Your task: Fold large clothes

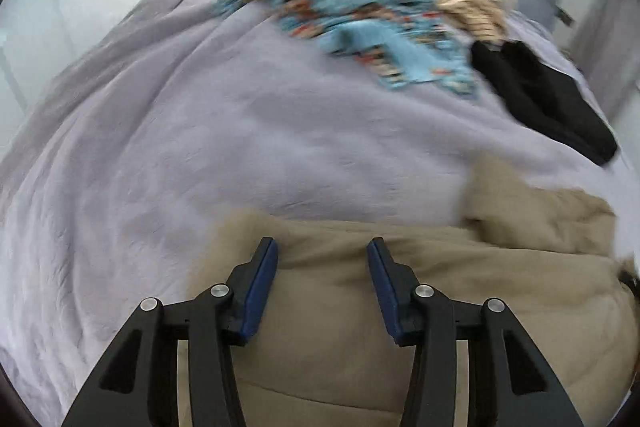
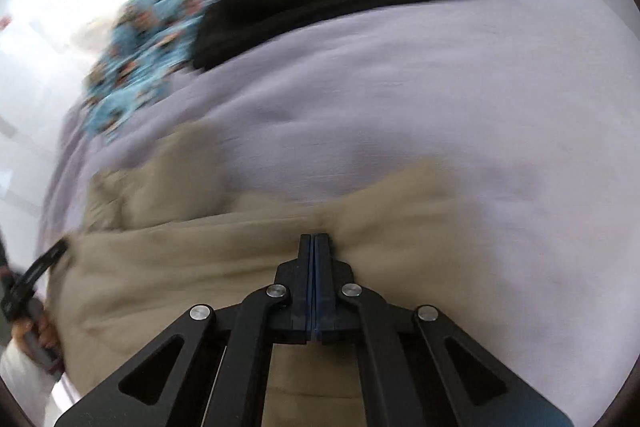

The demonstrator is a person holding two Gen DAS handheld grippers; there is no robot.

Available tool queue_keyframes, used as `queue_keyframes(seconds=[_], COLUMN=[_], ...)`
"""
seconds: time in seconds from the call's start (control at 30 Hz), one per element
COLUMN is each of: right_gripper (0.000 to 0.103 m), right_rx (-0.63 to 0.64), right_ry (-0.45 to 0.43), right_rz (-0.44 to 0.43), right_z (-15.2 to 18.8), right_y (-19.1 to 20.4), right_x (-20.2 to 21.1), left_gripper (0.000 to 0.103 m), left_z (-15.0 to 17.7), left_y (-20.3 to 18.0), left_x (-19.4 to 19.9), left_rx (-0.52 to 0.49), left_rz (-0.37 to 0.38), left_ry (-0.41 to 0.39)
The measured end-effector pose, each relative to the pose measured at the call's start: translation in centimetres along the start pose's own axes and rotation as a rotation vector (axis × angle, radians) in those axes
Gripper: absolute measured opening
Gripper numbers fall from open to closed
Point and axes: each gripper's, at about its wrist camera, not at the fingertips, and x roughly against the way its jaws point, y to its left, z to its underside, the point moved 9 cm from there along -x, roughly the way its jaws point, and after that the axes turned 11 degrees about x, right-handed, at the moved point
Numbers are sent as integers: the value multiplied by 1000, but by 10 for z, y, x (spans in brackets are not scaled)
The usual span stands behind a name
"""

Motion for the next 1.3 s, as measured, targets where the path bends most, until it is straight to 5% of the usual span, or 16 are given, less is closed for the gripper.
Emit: queue_keyframes(seconds=[0.17,0.43,0.83,1.17,1.2,1.23,1.3], right_gripper=[0,0,8,19,22,24,43], right_rx=[-170,-122,-181,-191,-193,-203,-218], right_ry=[28,-1,-31,0,7,14,18], right_rz=[-58,-23,0,-61,-70,-84,-115], right_z=[16,11,27,113,125,140,160], right_y=[-40,-40,-14,31,34,39,46], right_x=[-24,-39,35,94,98,103,110], left_gripper=[50,55,55,55,69,93,100], left_z=[8,7,23,121,132,142,154], left_y=[23,25,34,46,48,49,50], left_x=[-36,-52,45,104,106,110,118], left_rx=[59,80,-2,9,4,4,7], left_rz=[-26,-48,-110,-57,-67,-71,-69], left_ry=[36,40,11,154,169,179,165])
